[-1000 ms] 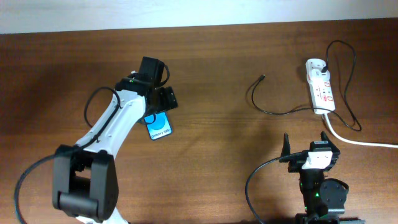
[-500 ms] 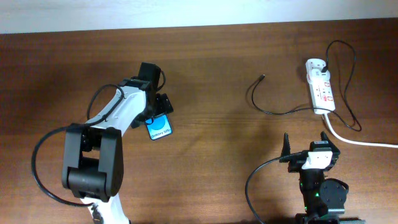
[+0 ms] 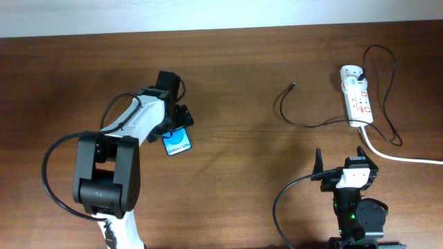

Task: Plug charger to phone and switch on socket
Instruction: 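Move the left gripper over the blue phone and lower onto it, then close the left gripper on the phone's top edge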

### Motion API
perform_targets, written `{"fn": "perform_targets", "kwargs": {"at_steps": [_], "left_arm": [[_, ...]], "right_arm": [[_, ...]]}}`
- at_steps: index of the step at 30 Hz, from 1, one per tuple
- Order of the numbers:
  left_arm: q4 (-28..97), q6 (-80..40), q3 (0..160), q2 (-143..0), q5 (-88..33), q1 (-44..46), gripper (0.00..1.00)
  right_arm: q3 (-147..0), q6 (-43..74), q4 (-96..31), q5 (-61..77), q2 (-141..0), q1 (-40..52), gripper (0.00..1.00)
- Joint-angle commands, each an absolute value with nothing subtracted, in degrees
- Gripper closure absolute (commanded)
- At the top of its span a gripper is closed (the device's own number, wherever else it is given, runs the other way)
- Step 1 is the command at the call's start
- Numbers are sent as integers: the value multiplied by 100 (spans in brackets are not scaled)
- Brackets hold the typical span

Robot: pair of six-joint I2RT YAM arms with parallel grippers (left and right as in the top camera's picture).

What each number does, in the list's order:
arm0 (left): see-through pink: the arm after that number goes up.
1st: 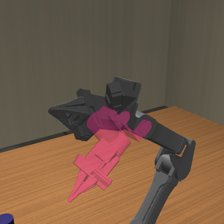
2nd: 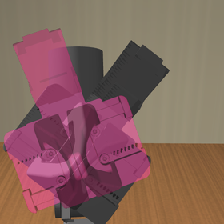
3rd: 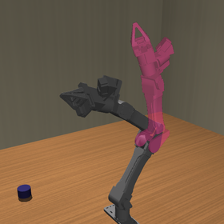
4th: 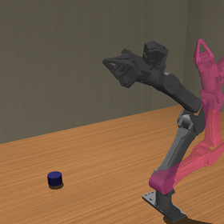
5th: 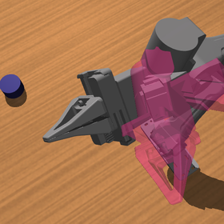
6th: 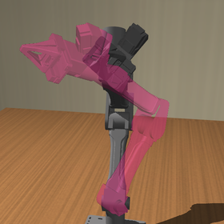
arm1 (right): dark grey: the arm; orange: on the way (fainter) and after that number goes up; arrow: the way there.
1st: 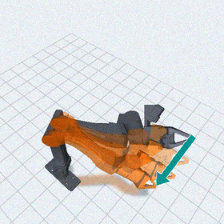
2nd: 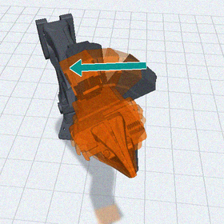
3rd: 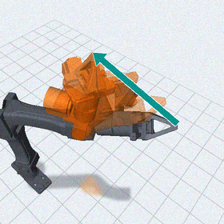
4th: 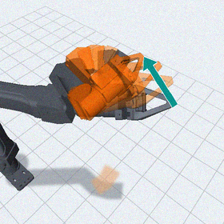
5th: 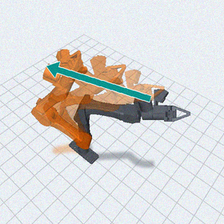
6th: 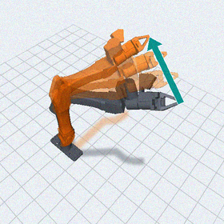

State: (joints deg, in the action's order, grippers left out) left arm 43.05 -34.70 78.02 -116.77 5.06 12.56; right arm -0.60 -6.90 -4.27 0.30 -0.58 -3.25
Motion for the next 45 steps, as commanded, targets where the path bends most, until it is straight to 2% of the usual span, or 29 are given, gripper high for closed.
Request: {"fn": "perform_targets", "kwargs": {"at_steps": [1,18,20,24,32,45], "left_arm": [[4381,-3516,7793,-11915,414,1232,1],[4504,-3514,7793,-11915,276,1232,0],[4504,-3514,7793,-11915,276,1229,15],[4547,-3516,7793,-11915,255,1232,26],[4615,-3516,7793,-11913,231,1232,32],[4676,-3516,7793,-11913,165,1225,31]], "right_arm": [[-32,-707,-454,84,-21,-351,1],[-32,-707,-454,84,-21,-351,1],[-32,-707,-454,84,-21,-351,1],[-32,-707,-454,84,-21,-351,1],[-32,-707,-454,82,-21,-351,1],[-32,-707,-454,84,-21,-351,1]]}}
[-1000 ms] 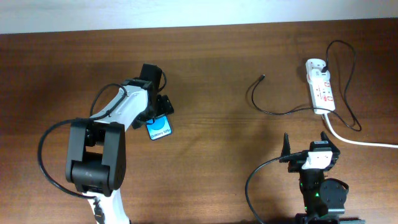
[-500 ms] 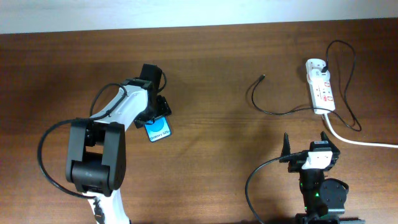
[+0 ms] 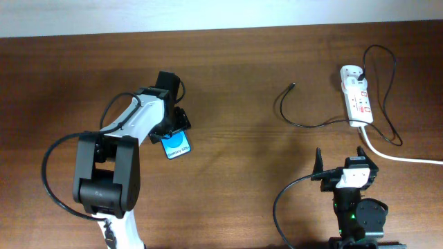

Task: Plug charger to phone and switch on socket
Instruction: 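Close the left gripper on the phone's top edge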

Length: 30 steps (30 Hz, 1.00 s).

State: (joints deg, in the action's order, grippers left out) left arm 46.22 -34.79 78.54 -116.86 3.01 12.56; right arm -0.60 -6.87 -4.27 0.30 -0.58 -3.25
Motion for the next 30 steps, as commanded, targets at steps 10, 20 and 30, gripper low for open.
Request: {"fn": "perform_targets", "kwargs": {"at_steps": [10,20,30], "left_arm": [[4698,-3516,7802,-11915,152,1221,0],[4674,-3671,7614,-11939,121,1221,1],[4595,-3688,7535,-11957,-454,1221,1]], "right_arm": [[-32,-707,-454,82,-21,-351,1],[-32,-707,-454,82,-21,-351,1],[-32,-707,-454,82,-21,-351,1]]}}
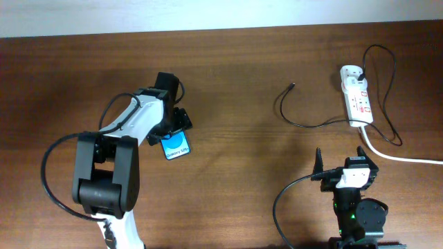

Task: Plug charger to phone and switch on socket
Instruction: 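Close the left gripper on the phone's top edge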

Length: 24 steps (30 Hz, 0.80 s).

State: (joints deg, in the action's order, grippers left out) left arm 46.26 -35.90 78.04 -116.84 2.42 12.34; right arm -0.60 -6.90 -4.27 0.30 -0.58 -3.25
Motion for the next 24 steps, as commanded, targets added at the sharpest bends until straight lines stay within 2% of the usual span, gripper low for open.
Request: {"fn": "perform_targets", "kwargs": {"at_steps": [1,18,24], "left_arm": [[4609,-3691,7535,-11957,-495,1221,1],[4766,-3691,7505,-12215,-320,1221,1],[4746,-3865,7505,-12215,-215,1221,12]], "right_arm": [[-32,-707,-454,82,-21,-351,1],[-32,-705,-454,84,-21,-351,1],[-32,-707,-454,82,-21,-351,1]]}}
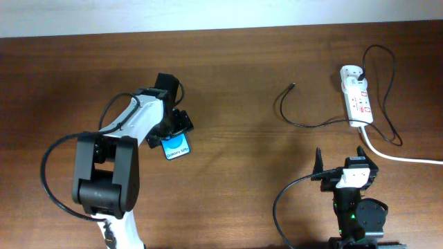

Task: Plug charger to phone and switch on socket
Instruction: 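Close the left gripper on the phone's top edge, then lift the phone upright with the left gripper and raise it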

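Note:
A phone (177, 146) with a blue lit screen lies on the brown table, left of centre. My left gripper (175, 126) sits at the phone's far end, its black fingers over that edge; whether they clamp the phone is hidden under the wrist. The black charger cable runs from the white socket strip (356, 102) at the back right, and its free plug tip (293, 87) lies loose on the table. My right gripper (339, 158) rests near the front right edge, fingers apart and holding nothing.
A white mains cord (398, 156) leaves the socket strip toward the right edge. A black cable loop (387, 83) curls behind and right of the strip. The table (242, 173) spans the view, its far edge meeting a pale wall.
The left gripper's fingers have turned slightly at the phone's far end. The phone sits in nearly the same spot. The right arm has not moved.
At first the left gripper was over the phone's far end, with the phone slightly higher in view. Then the phone lay a little nearer the front. Since then the gripper has stayed on it with small turns; the right arm and cable kept still.

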### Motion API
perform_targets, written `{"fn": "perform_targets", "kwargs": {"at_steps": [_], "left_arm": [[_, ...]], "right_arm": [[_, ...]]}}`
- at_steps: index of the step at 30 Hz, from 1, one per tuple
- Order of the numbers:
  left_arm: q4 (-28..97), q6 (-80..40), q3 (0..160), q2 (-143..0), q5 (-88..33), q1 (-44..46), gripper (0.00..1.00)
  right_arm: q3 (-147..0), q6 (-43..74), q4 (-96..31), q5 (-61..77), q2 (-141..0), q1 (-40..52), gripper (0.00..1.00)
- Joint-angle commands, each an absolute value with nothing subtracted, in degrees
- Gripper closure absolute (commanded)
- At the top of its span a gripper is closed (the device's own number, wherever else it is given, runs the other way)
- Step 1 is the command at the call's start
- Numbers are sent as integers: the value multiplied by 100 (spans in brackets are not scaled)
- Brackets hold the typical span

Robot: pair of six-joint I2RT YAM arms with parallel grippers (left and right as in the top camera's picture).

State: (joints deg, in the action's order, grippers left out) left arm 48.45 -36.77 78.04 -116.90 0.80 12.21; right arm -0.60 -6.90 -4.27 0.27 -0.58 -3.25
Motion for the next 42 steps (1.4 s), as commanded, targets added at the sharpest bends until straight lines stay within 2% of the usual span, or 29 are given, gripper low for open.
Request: {"fn": "perform_targets", "kwargs": {"at_steps": [1,3,9,11,12,30,36,42], "left_arm": [[4737,-3865,7505,-12215,-213,1221,15],[4716,-3909,7505,-12215,-215,1221,22],[4757,-3924,7548,-12213,-346,1221,28],[4908,-3924,7741,-12213,-521,1221,36],[5006,-3924,7839,-12213,-519,1221,37],[6580,-3898,9330,-12213,-1149,1221,42],[6910,-3632,9531,-12213,-1973,1221,43],[7116,-3199,9793,-12213,-3404,1221,44]], "right_arm": [[-32,-707,-454,84,-21,-351,1],[-32,-707,-454,82,-21,-351,1],[-32,-707,-454,82,-21,-351,1],[-32,-707,-454,84,-21,-351,1],[-32,-707,-454,84,-21,-351,1],[-32,-707,-454,82,-21,-351,1],[-32,-707,-454,84,-21,-351,1],[-32,-707,-454,84,-21,-351,1]]}}
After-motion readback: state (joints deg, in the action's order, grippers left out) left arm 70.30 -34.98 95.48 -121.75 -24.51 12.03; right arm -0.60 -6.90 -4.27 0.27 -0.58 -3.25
